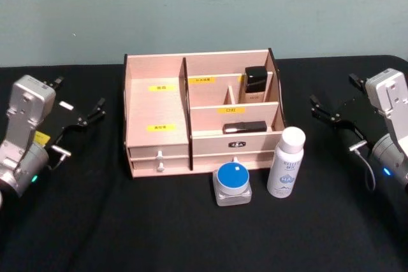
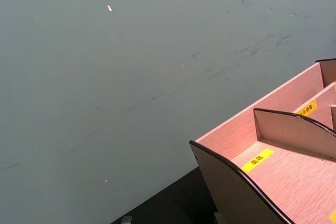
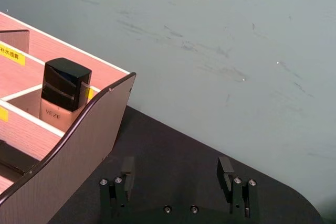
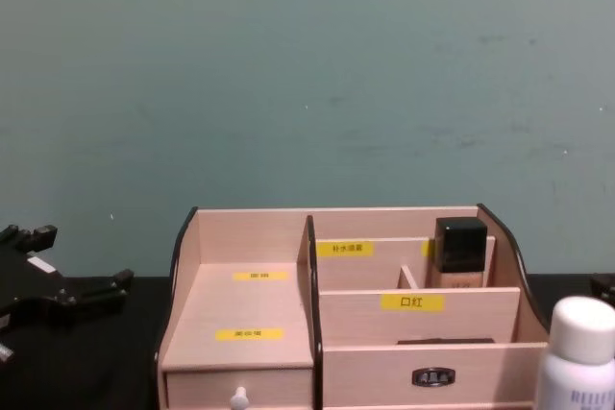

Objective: Pick up the facial cleanser and watermelon frost from the table and place them into the tiered storage box.

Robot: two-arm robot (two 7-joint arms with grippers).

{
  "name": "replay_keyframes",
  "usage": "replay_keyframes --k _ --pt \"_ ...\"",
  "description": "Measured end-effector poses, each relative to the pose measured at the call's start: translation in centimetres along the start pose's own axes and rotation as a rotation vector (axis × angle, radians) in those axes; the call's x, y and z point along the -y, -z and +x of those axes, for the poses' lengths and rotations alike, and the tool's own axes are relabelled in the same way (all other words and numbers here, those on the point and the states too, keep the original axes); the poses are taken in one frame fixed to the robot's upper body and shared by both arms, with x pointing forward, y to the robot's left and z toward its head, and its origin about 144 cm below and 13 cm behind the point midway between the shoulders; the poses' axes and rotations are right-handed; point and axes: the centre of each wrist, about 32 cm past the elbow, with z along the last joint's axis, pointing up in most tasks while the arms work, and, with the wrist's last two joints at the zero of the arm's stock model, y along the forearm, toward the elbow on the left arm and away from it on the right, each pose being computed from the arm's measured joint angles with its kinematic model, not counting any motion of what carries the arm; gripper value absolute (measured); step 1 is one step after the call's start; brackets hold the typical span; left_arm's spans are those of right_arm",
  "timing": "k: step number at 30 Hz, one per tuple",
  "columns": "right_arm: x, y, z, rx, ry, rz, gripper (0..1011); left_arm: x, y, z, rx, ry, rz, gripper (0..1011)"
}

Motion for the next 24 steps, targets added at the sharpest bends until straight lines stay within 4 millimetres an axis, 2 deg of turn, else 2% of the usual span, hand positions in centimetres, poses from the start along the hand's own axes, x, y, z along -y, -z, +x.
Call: replay_keyframes --k 6,10,18,24 --pt "-0.2 0.0 0.2 -0.037 -0.021 0.004 1000 0.0 0.0 0.0 0.0 0.0 0.0 1010" --pt "0.3 -0.7 0.5 -0.052 -0.038 0.034 1000 0.0 0.0 0.0 0.0 0.0 0.0 1010" --pt "3.4 -3.9 1.2 -0.078 -0.071 0.131 1000 0.0 0.0 0.0 0.0 0.0 0.0 1009" --pt "5.8 -5.5 1.2 -0.093 -0.098 0.159 1000 0.0 0.0 0.0 0.0 0.0 0.0 1010"
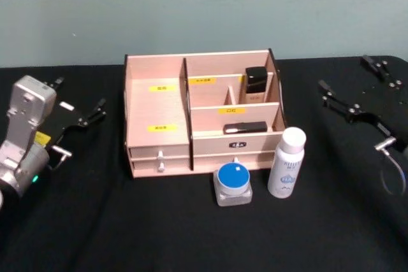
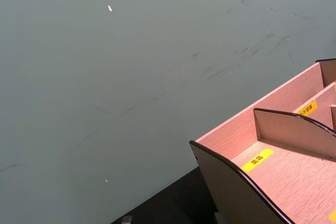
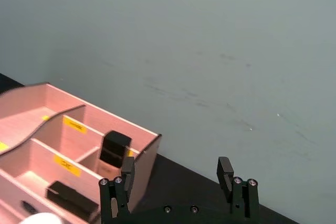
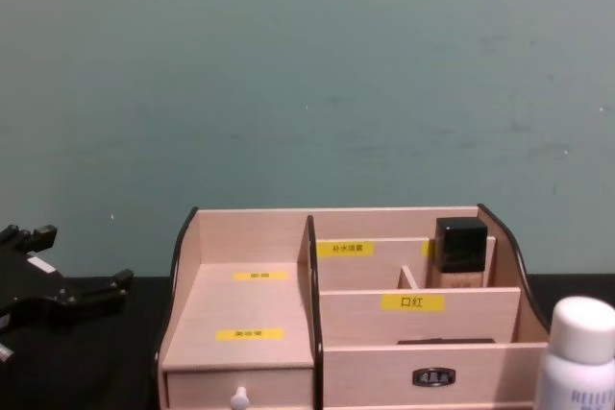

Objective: Pick up the facial cleanser and watermelon frost from the table and place them into the tiered storage box.

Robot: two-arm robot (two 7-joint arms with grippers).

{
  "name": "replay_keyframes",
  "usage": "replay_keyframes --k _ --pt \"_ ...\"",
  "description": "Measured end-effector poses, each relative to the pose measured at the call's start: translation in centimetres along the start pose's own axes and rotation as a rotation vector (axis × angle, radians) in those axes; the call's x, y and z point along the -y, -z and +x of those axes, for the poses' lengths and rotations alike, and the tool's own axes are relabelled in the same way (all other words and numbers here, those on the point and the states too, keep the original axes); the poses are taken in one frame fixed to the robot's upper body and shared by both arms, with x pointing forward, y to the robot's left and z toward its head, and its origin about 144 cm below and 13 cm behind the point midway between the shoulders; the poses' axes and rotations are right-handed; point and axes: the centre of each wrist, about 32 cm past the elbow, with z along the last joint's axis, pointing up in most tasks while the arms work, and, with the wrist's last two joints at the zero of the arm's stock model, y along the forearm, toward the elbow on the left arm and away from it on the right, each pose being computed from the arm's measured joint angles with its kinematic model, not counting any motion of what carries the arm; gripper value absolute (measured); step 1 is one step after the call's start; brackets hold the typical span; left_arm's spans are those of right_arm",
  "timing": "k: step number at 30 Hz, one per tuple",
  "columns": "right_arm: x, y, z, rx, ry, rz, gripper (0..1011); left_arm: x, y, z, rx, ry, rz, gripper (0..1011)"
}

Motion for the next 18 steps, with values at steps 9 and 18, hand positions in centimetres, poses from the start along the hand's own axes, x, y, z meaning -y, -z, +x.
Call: replay_keyframes --k 9,18 --pt "3.1 -1.9 -1.1 -0.047 -0.058 0.002 1000 0.0 0.0 0.0 0.0 0.0 0.0 1010" --pt "5.6 -3.0 -2.7 -0.115 -0.143 -0.021 1000 0.0 0.0 0.0 0.0 0.0 0.0 1010"
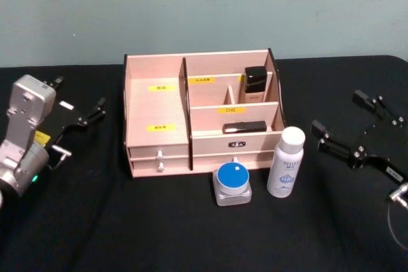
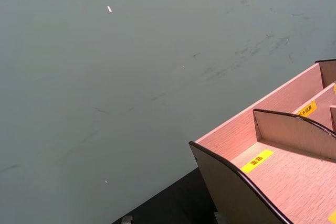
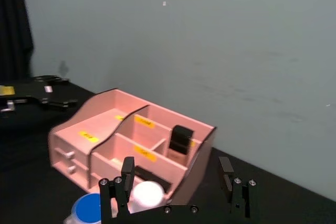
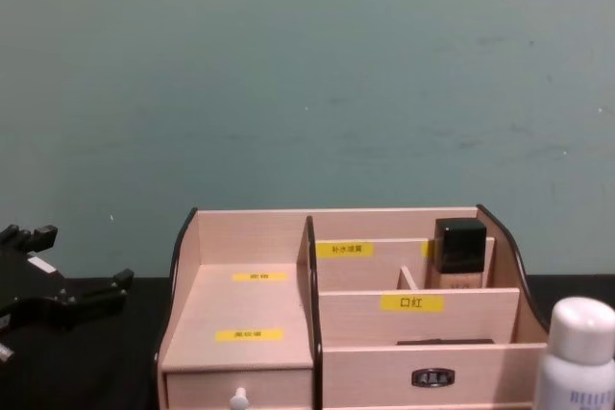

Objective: Pick up the facial cleanser and watermelon frost from the table and place them into the tiered storage box.

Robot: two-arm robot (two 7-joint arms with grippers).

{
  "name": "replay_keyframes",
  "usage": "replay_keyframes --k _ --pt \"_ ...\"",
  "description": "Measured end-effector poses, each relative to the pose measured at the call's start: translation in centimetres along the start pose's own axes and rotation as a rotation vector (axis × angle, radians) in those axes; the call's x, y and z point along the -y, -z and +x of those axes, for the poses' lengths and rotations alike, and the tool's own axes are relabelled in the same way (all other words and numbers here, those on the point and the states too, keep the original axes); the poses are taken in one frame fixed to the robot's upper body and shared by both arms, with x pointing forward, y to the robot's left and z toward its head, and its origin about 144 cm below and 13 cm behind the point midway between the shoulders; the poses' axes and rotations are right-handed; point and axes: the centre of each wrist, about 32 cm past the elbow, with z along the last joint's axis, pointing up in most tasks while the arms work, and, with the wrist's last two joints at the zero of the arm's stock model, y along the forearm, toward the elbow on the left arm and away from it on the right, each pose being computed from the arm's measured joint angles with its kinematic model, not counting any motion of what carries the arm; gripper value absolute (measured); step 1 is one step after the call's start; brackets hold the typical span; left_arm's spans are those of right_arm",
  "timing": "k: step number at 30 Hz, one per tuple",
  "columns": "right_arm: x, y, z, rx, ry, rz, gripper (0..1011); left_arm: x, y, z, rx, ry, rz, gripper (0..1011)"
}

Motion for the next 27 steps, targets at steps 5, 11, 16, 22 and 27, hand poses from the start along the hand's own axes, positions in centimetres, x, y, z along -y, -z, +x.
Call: replay_keyframes --k 5,11,16,22,27 --pt "0.7 0.0 -0.9 -0.025 -0.039 -0.023 1000 0.0 0.0 0.0 0.0 0.0 0.0 1010" --pt "0.8 0.6 -1.2 -0.046 -0.062 -0.083 1000 0.0 0.0 0.0 0.0 0.0 0.0 1010" --pt "0.4 1.7 -1.1 -0.07 -0.062 -0.15 1000 0.0 0.0 0.0 0.0 0.0 0.0 1010" --pt "-0.2 2.8 -1.0 -0.088 -0.062 -0.199 1000 0.0 0.0 0.0 0.0 0.0 0.0 1010" --pt "-0.6 3.5 -0.8 -0.103 -0.064 -0.217 1000 0.0 0.0 0.0 0.0 0.0 0.0 1010"
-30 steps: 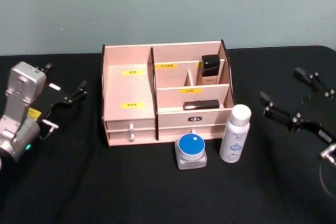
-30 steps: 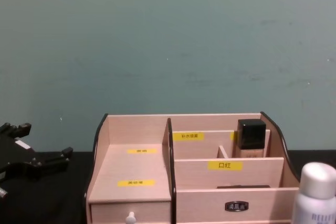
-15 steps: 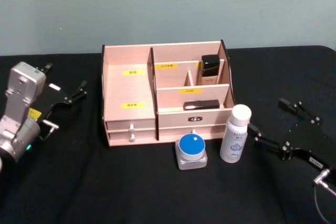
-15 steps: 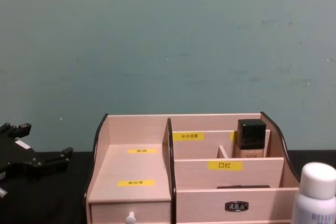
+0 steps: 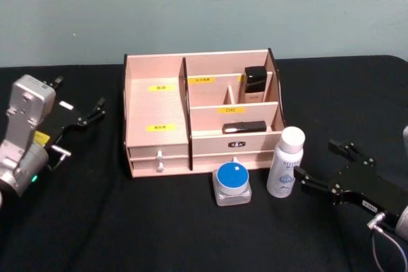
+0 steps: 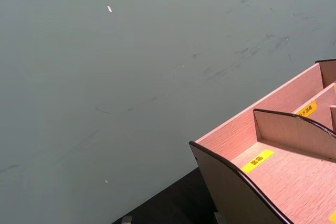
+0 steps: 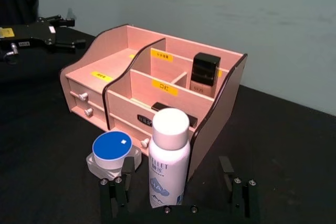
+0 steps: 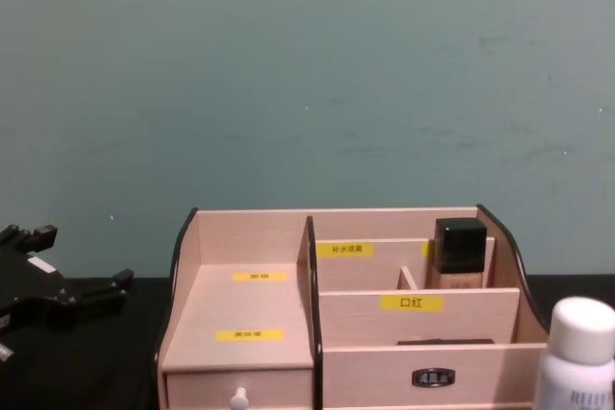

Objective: Pick up the facial cleanser and watermelon frost from the table and place them into the tiered storage box.

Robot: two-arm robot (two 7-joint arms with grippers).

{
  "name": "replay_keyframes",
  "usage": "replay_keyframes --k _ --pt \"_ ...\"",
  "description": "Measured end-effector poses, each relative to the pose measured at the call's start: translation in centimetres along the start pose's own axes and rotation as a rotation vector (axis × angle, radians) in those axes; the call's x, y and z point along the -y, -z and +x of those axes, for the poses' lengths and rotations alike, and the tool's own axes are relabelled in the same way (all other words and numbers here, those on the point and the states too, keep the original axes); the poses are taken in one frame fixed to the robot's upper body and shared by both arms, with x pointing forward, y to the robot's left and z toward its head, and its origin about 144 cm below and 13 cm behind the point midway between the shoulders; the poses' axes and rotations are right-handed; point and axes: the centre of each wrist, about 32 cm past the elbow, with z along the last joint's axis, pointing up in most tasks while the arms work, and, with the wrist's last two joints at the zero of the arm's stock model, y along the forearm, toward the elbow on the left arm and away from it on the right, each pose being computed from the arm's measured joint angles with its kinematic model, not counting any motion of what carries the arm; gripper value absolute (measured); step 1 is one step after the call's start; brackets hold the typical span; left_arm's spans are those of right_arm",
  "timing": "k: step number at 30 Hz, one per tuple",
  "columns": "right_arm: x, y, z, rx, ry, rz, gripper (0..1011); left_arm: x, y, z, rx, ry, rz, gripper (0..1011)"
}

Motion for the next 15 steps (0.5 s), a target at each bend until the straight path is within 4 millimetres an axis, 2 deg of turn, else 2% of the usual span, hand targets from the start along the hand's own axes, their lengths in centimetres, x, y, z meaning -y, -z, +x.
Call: replay_keyframes --k 15 --pt "-1.7 1.3 0.6 -0.027 -0.019 -0.006 1000 0.0 0.0 0.0 0.0 0.0 0.0 1009"
